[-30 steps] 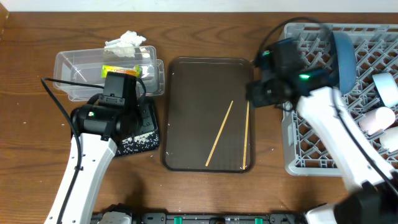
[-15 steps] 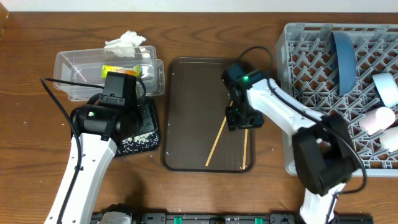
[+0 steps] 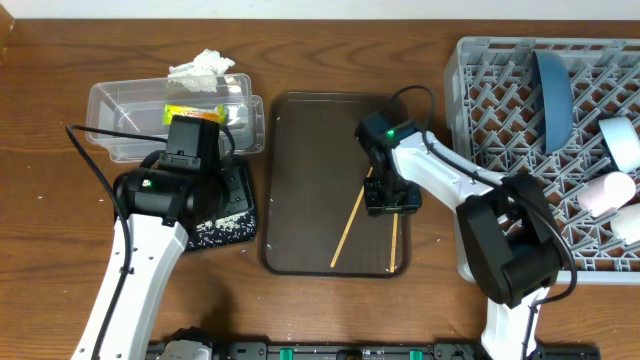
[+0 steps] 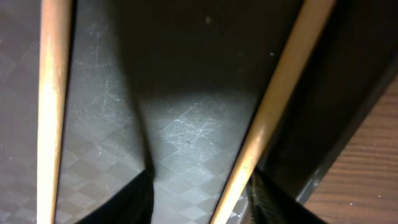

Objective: Sort waste into correct bins and load items into the dishwasher rack
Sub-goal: 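Reach the right gripper to the brown tray and grasp a chopstick, then carry the chopstick right and drop it into the rack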

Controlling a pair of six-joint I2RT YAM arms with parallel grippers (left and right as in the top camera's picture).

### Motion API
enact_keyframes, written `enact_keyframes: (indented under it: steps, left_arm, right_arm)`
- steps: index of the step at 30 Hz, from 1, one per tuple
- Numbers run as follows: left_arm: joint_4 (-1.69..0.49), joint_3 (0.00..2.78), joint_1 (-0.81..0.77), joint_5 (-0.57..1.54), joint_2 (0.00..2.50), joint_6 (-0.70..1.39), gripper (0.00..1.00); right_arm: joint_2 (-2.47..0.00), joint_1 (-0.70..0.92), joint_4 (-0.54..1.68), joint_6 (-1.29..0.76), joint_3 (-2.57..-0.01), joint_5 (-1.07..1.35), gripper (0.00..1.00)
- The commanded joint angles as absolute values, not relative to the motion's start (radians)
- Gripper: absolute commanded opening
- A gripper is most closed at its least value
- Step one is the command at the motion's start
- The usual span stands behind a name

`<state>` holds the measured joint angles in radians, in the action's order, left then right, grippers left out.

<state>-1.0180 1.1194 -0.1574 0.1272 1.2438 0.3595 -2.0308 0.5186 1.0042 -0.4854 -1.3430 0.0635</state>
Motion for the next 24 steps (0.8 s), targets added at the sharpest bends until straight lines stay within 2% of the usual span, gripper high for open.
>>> enact_keyframes:
  steps: [1,3,7,11,24]
  left_arm:
    - [-1.021,1.122,-0.153,0.122,1.248,0.357,0.64]
    - [-1.021,1.122,-0.153,0.122,1.248,0.357,0.64]
    - [-1.021,1.122,-0.153,0.122,1.248,0.357,0.64]
    - [-1.021,1.122,-0.153,0.122,1.248,0.357,0.64]
    - [-1.024,1.122,-0.153,0.122,1.248,0.357,0.64]
  right_arm:
    - [-2.056,0.525,0.974,-0.524,-1.28,0.075,0.36]
    - [-2.056,0.525,0.964,-0.523,-1.276,0.086,0.29]
    - [-2.053,0.525,0.957,-0.515,-1.281,0.087,0.23]
    - [-2.04,0.516,0.963,-0.48,-1.313,0.086,0.01]
    - [-1.718,0.354,1.071,-0.244,-1.49,0.061,0.01]
